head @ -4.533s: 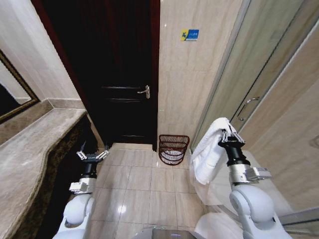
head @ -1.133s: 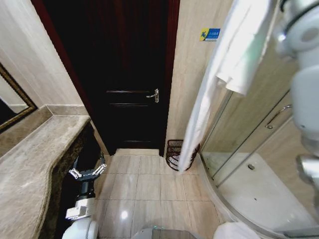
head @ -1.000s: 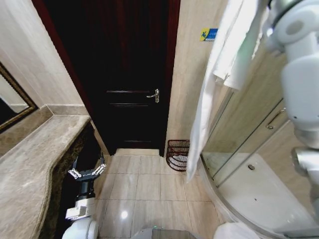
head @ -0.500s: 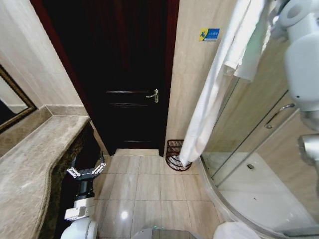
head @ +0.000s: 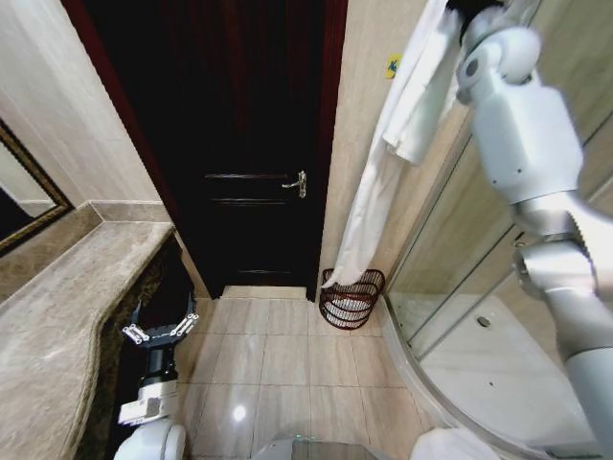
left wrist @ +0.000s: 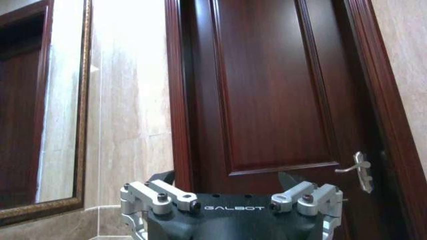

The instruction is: Discard the used towel into the hamper.

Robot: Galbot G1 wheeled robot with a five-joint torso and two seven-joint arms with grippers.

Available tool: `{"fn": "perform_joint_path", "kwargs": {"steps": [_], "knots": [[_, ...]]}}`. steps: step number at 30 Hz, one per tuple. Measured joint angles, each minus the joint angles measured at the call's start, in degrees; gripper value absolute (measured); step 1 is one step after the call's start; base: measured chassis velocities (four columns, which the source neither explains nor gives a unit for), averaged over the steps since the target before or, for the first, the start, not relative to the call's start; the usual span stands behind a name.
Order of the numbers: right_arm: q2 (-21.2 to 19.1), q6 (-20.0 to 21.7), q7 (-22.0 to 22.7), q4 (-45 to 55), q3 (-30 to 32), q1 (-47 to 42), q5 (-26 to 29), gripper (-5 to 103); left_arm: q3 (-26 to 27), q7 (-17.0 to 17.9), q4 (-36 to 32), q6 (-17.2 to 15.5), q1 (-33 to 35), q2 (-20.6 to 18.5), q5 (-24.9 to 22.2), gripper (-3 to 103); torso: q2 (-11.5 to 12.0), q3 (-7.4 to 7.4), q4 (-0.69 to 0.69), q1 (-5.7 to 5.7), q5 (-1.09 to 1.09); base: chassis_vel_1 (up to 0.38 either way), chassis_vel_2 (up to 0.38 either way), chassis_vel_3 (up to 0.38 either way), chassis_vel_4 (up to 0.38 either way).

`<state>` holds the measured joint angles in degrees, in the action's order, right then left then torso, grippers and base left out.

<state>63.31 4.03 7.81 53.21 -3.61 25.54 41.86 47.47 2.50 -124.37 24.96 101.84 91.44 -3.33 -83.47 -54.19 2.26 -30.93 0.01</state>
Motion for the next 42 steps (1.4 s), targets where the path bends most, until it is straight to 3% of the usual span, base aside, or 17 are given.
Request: {"fn": "perform_joint_path", "kwargs": {"steps": [15, 28, 36, 42], "knots": [[-1.51, -0.57, -0.43, -2.40, 0.70, 1.67, -2.63, 2, 0.32, 0.05, -0.11, 0.58, 0.75, -0.97, -0.60, 100, -0.01, 0.02, 0.00, 0.02, -0.02, 0.000, 0.000, 0.000, 0.000], [0.78, -0.32, 1.15, 0.49, 1.99, -6.16, -4.80, 2, 0.28, 0.27, 0.70, 0.58, 0.22, -2.07, -1.60, 100, -0.01, 0.00, 0.02, 0.00, -0.02, 0.000, 0.000, 0.000, 0.000], [0.40, 0.55, 2.18, 3.10, 2.04, -6.61, -4.40, 2, 0.08, 0.24, 1.05, 0.64, -0.01, -2.08, -1.78, 100, -0.01, 0.01, 0.01, 0.01, -0.03, 0.000, 0.000, 0.000, 0.000], [-1.47, 2.16, 3.48, 9.00, 2.72, -11.66, -3.83, 2, -0.38, 0.07, 0.98, 0.64, -0.04, -1.84, -1.64, 100, -0.01, 0.00, 0.00, 0.01, 0.02, 0.000, 0.000, 0.000, 0.000]]}}
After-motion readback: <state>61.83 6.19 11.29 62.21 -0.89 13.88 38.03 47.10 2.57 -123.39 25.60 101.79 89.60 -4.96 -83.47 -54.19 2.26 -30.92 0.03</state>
